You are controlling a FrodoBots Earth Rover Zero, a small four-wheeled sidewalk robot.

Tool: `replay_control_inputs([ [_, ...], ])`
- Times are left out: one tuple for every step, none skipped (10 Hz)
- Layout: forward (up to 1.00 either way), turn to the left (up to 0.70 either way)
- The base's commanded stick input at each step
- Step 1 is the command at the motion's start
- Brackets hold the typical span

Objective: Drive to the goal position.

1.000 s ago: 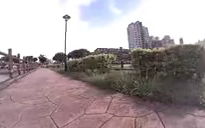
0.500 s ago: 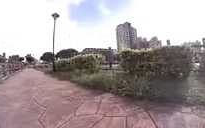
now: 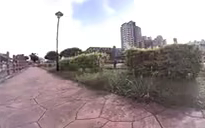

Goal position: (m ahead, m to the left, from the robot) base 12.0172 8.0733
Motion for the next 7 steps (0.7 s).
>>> replay_control_inputs([
  [0.70, 0.46],
  [0.70, 0.46],
  [0.70, 0.46],
  [0.70, 0.46],
  [0.70, 0.46],
  [0.70, 0.46],
  [0.70, 0.46],
])
